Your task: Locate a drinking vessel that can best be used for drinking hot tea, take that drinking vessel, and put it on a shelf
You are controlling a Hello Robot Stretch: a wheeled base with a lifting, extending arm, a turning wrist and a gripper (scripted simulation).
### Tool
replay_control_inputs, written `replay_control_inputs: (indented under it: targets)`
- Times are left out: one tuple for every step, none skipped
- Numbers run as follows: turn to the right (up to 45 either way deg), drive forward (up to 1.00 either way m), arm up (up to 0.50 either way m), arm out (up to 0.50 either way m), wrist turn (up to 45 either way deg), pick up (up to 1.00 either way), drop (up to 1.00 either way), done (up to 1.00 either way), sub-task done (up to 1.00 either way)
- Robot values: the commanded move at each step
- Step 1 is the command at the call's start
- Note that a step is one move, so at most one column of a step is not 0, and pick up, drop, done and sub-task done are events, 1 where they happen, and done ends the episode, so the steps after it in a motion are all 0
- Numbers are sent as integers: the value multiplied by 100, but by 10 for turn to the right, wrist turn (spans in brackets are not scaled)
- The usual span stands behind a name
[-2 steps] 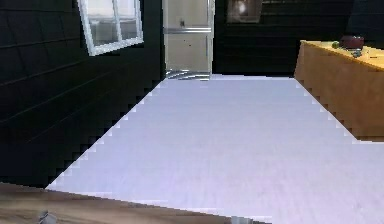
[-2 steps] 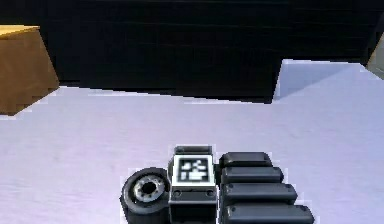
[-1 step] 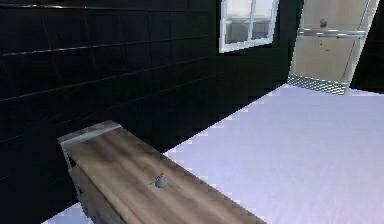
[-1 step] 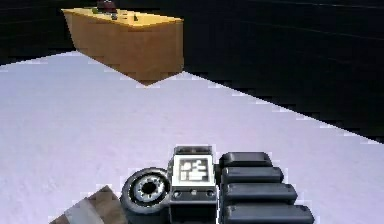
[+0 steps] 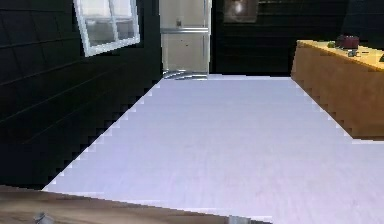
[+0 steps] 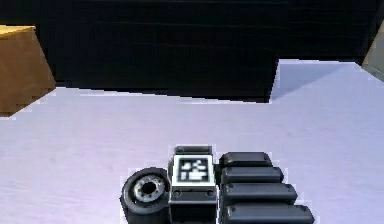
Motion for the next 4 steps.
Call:
replay_control_inputs:
  targets:
    - [-300, 0, 0, 0, 0, 0, 0, 0, 0]
    - [-390, 0, 0, 0, 0, 0, 0, 0, 0]
    - [0, 10, 0, 0, 0, 0, 0, 0, 0]
    - [450, 0, 0, 0, 0, 0, 0, 0, 0]
